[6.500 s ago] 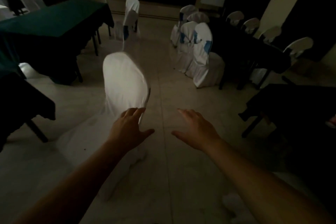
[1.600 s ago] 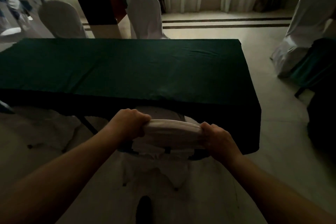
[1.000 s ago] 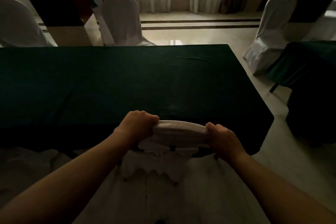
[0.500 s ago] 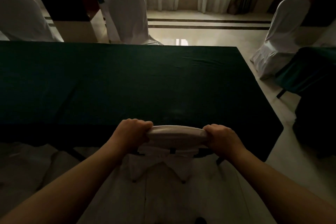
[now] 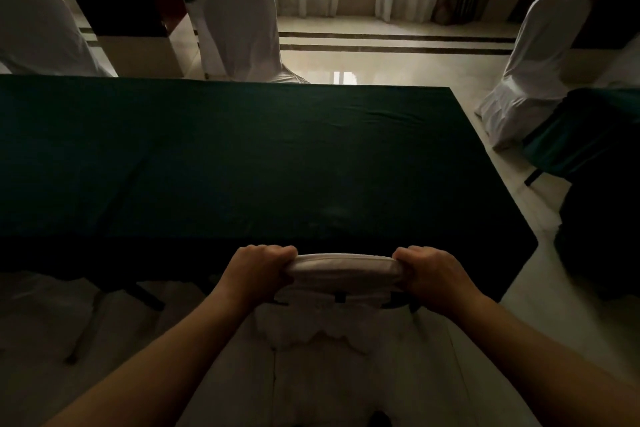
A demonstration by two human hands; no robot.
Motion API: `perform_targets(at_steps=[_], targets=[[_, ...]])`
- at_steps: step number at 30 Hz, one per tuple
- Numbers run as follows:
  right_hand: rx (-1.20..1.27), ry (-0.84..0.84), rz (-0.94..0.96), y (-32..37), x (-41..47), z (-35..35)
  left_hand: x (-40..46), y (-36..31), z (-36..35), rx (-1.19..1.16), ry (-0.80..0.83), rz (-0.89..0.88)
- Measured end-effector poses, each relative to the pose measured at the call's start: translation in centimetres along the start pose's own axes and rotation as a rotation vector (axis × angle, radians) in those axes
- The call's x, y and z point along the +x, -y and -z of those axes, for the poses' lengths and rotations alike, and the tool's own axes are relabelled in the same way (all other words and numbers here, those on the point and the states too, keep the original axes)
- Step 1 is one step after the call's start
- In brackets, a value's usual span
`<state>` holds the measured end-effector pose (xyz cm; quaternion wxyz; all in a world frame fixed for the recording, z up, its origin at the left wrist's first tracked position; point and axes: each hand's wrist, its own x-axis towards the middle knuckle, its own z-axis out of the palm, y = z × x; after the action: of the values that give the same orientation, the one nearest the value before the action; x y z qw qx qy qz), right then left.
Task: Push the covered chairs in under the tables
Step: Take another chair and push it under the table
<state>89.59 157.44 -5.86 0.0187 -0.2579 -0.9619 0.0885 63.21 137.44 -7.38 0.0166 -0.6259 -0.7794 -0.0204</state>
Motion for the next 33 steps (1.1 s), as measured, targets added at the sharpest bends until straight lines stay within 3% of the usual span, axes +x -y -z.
perform_targets(at_steps=[14,22,27,33], targets=[[-0.018,-0.052,-0.054,-1.4,-0.2,0.0,1.2,-1.3,-0.5,-0.007,-0.015,0.014],[0.058,0.014,-0.073,-1.8,-0.4,-0.5,1.4,-1.3,-0.3,-0.051,0.035,0.018],[0.194,0.06,-0.085,-2.6,-1.1,-0.1,2.4,-1.4,1.7,-0.315,0.219,0.058],[0.304,-0.082,-0.135,-7.8,-2.4,1.9,7.5,-7.8,4.4,-0.584,0.357,0.039]])
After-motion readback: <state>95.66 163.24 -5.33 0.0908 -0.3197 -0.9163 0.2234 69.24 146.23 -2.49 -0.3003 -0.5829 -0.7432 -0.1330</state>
